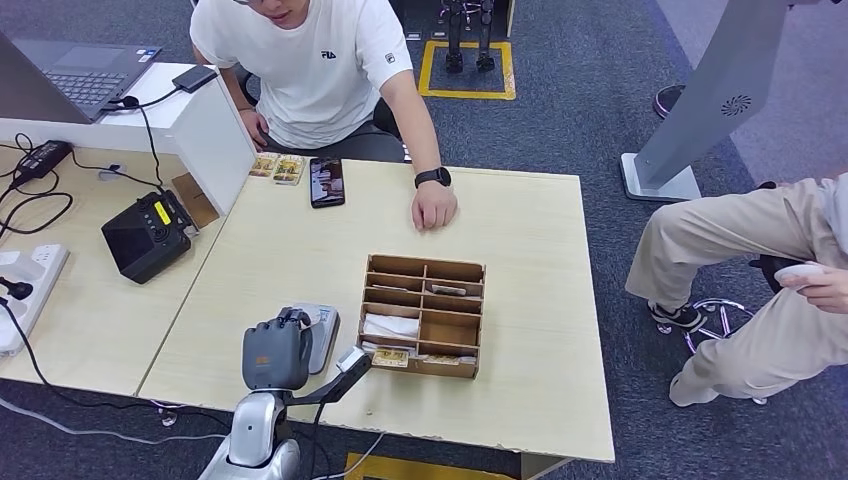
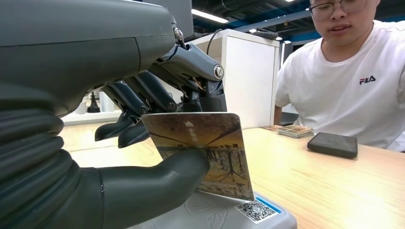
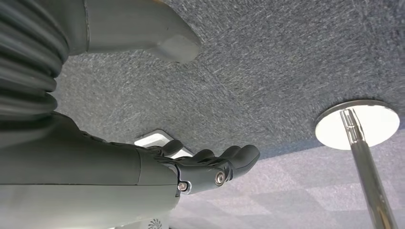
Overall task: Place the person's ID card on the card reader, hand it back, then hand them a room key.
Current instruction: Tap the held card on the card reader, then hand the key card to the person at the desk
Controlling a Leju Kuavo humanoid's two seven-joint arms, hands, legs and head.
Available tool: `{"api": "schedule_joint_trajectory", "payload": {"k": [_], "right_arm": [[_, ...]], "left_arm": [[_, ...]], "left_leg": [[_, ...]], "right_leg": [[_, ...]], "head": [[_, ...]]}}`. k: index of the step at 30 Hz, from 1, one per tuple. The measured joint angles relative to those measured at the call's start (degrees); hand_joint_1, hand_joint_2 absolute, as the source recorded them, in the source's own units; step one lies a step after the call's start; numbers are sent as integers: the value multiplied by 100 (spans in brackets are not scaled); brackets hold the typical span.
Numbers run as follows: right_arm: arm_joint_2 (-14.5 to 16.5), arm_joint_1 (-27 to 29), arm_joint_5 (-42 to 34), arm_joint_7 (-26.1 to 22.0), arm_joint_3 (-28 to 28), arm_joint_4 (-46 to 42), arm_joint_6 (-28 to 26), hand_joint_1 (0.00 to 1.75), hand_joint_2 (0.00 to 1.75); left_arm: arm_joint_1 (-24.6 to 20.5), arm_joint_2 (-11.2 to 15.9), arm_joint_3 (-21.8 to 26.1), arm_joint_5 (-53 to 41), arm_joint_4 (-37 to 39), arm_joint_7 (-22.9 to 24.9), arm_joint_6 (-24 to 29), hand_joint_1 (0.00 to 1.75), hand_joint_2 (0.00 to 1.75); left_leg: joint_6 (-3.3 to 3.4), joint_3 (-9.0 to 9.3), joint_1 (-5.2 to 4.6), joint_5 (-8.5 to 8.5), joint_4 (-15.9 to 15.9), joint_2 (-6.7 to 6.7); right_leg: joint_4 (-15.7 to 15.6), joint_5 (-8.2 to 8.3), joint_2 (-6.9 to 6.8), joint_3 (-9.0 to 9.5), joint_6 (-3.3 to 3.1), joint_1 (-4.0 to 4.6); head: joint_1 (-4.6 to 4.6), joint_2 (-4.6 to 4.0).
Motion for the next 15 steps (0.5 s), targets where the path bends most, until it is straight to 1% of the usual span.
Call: {"api": "schedule_joint_trajectory", "payload": {"k": [15], "right_arm": [[0,1,30,46,0,0,1,0,175]], "left_arm": [[-1,53,-148,90,11,2,-74,175,175]], "left_leg": [[0,1,0,0,0,0]], "right_leg": [[0,0,0,1,0,0]], "head": [[0,0]]}}
